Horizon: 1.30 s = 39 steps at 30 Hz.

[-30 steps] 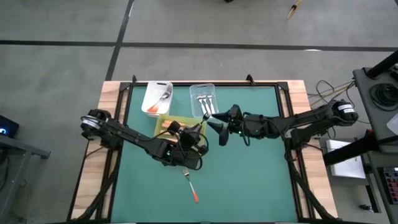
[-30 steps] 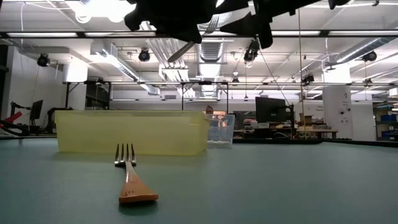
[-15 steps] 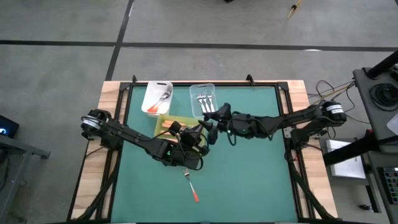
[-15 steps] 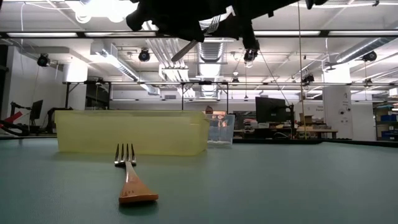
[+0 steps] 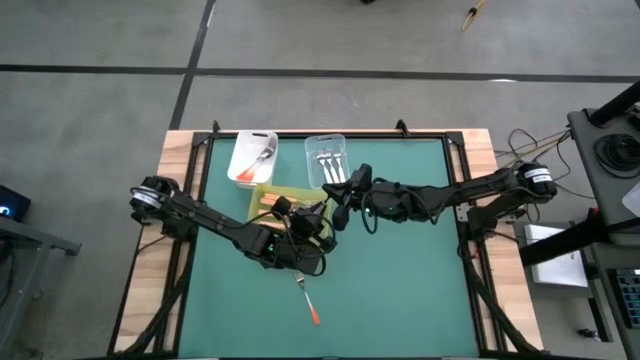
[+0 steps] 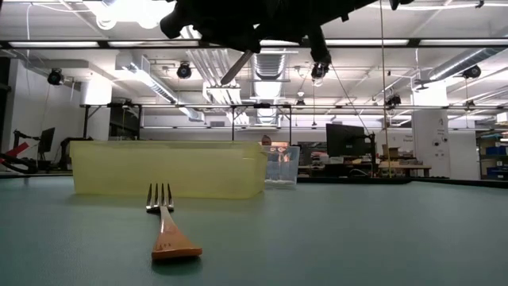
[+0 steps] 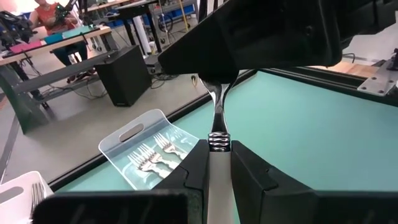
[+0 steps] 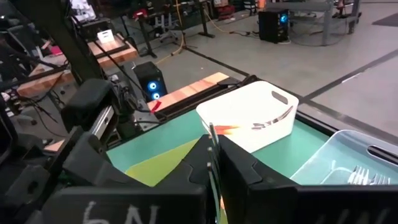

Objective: Sort silverware by color (type)
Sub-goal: Put the white fork into the transparent bin

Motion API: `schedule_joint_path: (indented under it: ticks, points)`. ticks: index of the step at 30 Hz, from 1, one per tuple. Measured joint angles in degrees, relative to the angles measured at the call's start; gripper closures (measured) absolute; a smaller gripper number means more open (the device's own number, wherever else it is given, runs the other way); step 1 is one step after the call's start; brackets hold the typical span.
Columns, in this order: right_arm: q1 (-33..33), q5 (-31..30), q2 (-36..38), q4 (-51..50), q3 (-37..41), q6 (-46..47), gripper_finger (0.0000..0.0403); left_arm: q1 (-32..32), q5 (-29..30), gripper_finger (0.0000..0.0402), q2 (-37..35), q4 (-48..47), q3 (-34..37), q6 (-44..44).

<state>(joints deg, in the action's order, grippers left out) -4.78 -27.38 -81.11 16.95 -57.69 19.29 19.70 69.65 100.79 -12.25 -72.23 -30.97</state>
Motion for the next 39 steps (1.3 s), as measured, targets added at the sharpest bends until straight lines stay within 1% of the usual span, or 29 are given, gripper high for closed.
schedule_joint_path:
  ticks: [3,7,9,14,18,20,23,27,29,32,34,36,39]
  points:
    - [0.0,0.3,0.1,0.0,0.0,-0.8,0.0394,0.0,0.0,0.0370,0.0,0.0,0.0,0.0]
    - [0.1,0.6,0.3,-1.2,0.0,-1.3,0.0394,0.0,0.1,0.0325,0.0,0.0,0.0,0.0]
    - [0.1,0.6,0.6,-2.8,0.0,-1.3,0.0395,0.0,0.4,0.0310,0.0,-0.1,0.0,0.0]
    - [0.3,0.6,2.5,-6.4,0.0,-2.1,0.0395,0.0,0.3,0.0298,0.0,-0.3,0.0,0.0]
    - [0.5,1.3,6.0,-14.5,0.0,-4.3,0.0395,0.4,-1.8,0.0296,-0.2,-0.4,0.0,1.1]
    - [1.1,3.7,8.6,-19.2,0.0,-4.3,0.0395,1.0,-3.1,0.0296,-0.5,-0.4,0.0,2.0]
    - [1.7,7.1,12.1,-25.5,0.0,-3.6,0.0395,1.9,-3.2,0.0295,-0.9,-0.4,0.0,3.5]
    - [1.7,8.5,15.3,-33.2,0.0,-3.1,0.0395,3.0,-3.5,0.0295,-1.8,-0.2,0.0,7.7]
    - [1.7,10.4,16.3,-39.4,0.0,-2.0,0.0395,3.5,-6.4,0.0295,-2.0,-0.3,0.0,10.4]
    - [1.7,14.3,16.7,-50.4,0.1,0.0,0.0395,3.9,-14.6,0.0295,-2.7,-0.3,0.0,13.2]
    - [1.7,15.8,16.3,-56.2,0.1,2.4,0.0394,4.0,-19.3,0.0295,-3.2,-0.3,0.0,14.3]
    - [1.7,15.9,15.5,-60.0,0.3,6.7,0.0394,4.0,-21.4,0.0295,-3.6,-0.4,0.0,15.4]
    - [2.3,16.0,13.4,-63.0,0.4,13.3,0.0394,4.0,-22.7,0.0294,-4.6,-0.4,0.0,17.3]
